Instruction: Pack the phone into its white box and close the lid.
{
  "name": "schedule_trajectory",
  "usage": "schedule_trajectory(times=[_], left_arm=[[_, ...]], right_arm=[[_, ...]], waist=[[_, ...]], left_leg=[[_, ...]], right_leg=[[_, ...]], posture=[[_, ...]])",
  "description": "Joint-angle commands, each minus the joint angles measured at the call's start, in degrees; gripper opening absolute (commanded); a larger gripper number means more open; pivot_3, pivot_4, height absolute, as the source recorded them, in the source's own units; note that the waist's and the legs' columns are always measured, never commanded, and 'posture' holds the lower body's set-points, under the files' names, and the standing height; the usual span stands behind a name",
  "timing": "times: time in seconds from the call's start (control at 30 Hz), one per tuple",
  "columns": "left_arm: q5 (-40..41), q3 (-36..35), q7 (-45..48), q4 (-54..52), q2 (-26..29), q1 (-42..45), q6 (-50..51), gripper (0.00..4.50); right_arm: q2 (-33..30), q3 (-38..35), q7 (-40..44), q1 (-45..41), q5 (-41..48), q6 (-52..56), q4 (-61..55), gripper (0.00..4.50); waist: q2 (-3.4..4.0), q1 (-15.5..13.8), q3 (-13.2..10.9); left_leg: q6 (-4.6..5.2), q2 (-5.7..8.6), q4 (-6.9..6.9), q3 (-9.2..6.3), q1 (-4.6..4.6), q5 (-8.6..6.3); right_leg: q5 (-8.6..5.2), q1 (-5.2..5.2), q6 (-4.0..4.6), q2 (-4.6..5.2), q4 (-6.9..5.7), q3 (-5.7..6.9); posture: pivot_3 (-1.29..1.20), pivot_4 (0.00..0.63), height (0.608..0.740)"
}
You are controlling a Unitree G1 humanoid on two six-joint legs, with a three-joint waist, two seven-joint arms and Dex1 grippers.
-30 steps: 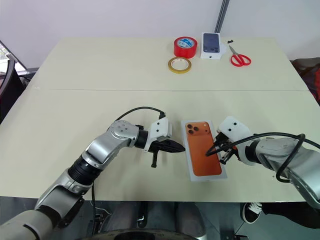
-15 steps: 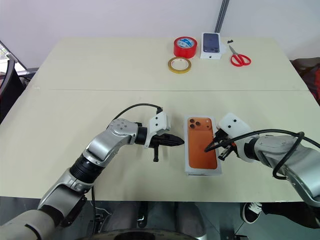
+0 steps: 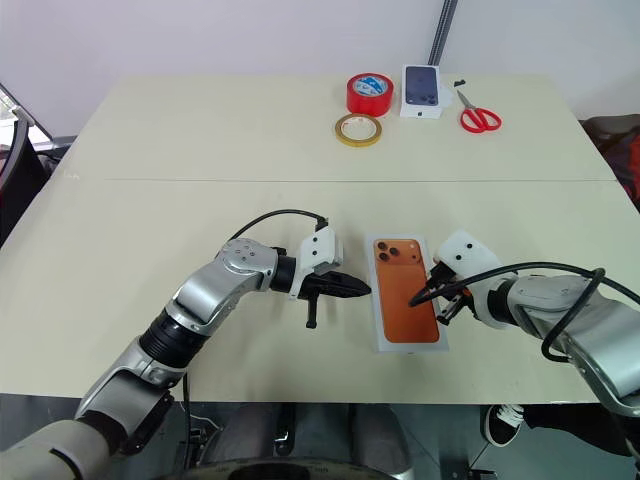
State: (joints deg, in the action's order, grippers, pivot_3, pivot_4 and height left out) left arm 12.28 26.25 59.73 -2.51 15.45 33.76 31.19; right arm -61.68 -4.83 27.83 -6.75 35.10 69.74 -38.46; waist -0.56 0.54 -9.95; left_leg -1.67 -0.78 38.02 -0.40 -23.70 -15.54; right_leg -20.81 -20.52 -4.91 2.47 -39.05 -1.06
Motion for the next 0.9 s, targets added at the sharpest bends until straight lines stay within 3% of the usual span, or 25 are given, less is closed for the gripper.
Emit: schedule_trajectory(times=[0.03, 0.47, 0.57, 0.73, 0.83, 0.9], left_arm=[[0.39, 0.63, 0.26, -1.62, -0.39, 0.26, -0.52, 0.00], [-0.93, 0.23, -0.29, 1.11, 1.29, 0.36, -1.68, 0.00], [1.49, -2.96, -0.93, 1.15, 0.56, 1.40, -0.27, 0.00], [6.15, -8.52, -2.89, 0.19, -1.93, 4.14, 3.30, 0.00], [5.60, -7.51, -3.64, 0.79, -3.30, 5.13, 3.44, 0.00], [1.61, -3.81, -4.30, 3.16, -3.59, 5.49, 0.78, 0.00]], right_arm=[[0.66, -1.44, 0.88, 0.25, 0.29, -0.10, -2.34, 0.06], [0.16, -1.42, 1.66, 0.62, -1.31, -0.48, -2.41, 0.06], [-2.66, -4.59, 3.90, 2.19, -2.59, -2.30, -1.54, 0.06], [-4.96, -16.03, 12.95, 6.35, 0.71, -5.38, -3.32, 0.06], [-3.13, -19.76, 16.67, 8.96, 5.11, -4.91, -6.90, 0.06], [-2.51, -17.36, 16.24, 11.85, 4.82, -5.27, -9.55, 0.06]], waist=[[0.00, 0.00, 0.00], [0.00, 0.01, 0.00], [0.00, -0.15, 0.00], [-0.01, -0.31, 0.01], [-0.02, -0.40, 0.01], [-0.03, -0.77, 0.01]], left_leg=[[0.00, 0.00, 0.00, 0.00, 0.00, 0.00], [0.00, 0.00, 0.00, 0.00, 0.01, 0.00], [0.00, 0.00, 0.00, 0.00, 0.00, 0.00], [0.00, 0.03, 0.05, 0.00, 0.00, 0.00], [0.01, 0.02, 0.04, -0.01, 0.03, 0.00], [0.01, 0.02, 0.04, -0.02, 0.05, 0.00]], right_leg=[[0.00, 0.00, 0.00, 0.00, 0.00, 0.00], [0.00, 0.00, 0.00, -0.01, -0.01, 0.00], [0.00, 0.00, 0.00, 0.00, -0.01, 0.00], [0.00, 0.02, -0.01, 0.02, -0.01, 0.01], [0.00, 0.06, -0.01, -0.01, -0.01, 0.01], [0.00, 0.10, -0.01, -0.01, 0.00, 0.02]], posture=[[0.00, 0.150, 0.740], [0.00, 0.150, 0.740], [0.00, 0.150, 0.740], [0.00, 0.150, 0.740], [0.00, 0.150, 0.740], [0.00, 0.150, 0.740]])
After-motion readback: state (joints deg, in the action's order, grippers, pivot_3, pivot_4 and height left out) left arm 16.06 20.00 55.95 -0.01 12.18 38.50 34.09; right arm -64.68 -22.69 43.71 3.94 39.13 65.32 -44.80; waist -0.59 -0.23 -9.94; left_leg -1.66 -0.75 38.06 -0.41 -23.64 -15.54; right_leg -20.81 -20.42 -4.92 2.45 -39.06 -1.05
